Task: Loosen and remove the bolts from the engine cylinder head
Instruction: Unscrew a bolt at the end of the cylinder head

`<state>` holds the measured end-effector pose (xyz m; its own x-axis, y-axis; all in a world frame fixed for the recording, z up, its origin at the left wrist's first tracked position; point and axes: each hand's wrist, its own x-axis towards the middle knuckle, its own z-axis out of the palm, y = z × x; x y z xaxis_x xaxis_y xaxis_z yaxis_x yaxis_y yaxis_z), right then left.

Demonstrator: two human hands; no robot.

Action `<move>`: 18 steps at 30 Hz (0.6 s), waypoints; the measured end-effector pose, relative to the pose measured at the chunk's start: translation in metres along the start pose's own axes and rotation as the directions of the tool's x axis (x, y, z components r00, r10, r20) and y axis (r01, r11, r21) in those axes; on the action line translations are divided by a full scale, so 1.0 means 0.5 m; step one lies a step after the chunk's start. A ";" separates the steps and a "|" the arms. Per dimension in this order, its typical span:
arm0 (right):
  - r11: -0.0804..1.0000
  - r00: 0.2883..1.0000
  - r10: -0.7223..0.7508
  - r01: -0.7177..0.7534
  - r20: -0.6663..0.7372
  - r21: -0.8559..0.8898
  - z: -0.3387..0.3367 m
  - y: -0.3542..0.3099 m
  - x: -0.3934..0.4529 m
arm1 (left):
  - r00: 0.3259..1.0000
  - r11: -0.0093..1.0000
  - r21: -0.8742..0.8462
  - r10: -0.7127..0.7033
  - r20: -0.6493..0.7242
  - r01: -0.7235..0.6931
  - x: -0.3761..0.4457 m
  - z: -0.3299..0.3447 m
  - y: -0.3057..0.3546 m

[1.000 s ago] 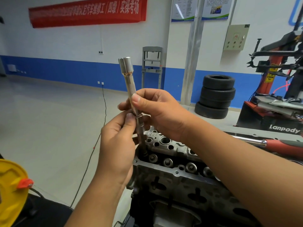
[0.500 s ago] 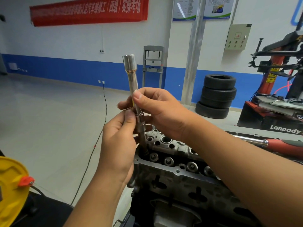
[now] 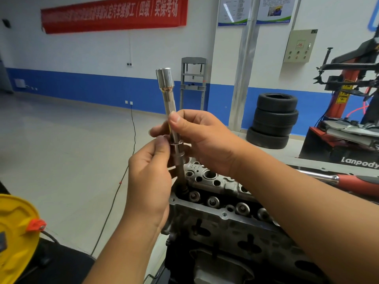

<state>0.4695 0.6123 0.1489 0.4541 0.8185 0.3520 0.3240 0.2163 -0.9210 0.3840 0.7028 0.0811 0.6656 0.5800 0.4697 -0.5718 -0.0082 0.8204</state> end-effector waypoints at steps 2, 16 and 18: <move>1.000 1.000 0.012 -0.012 0.013 -0.004 0.003 0.000 0.000 | 0.999 1.000 -0.003 -0.029 0.040 0.029 0.002 -0.001 0.000; 1.000 1.000 0.009 -0.010 -0.017 -0.009 -0.002 -0.004 -0.002 | 1.000 1.000 -0.019 0.004 -0.016 -0.004 -0.001 0.001 0.004; 1.000 1.000 0.016 -0.017 -0.007 -0.018 0.000 -0.003 -0.002 | 0.999 0.998 -0.050 -0.038 0.020 0.039 0.001 0.000 0.003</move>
<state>0.4685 0.6112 0.1500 0.4655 0.8180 0.3380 0.3311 0.1933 -0.9236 0.3837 0.7033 0.0825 0.6960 0.5639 0.4446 -0.5686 0.0546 0.8208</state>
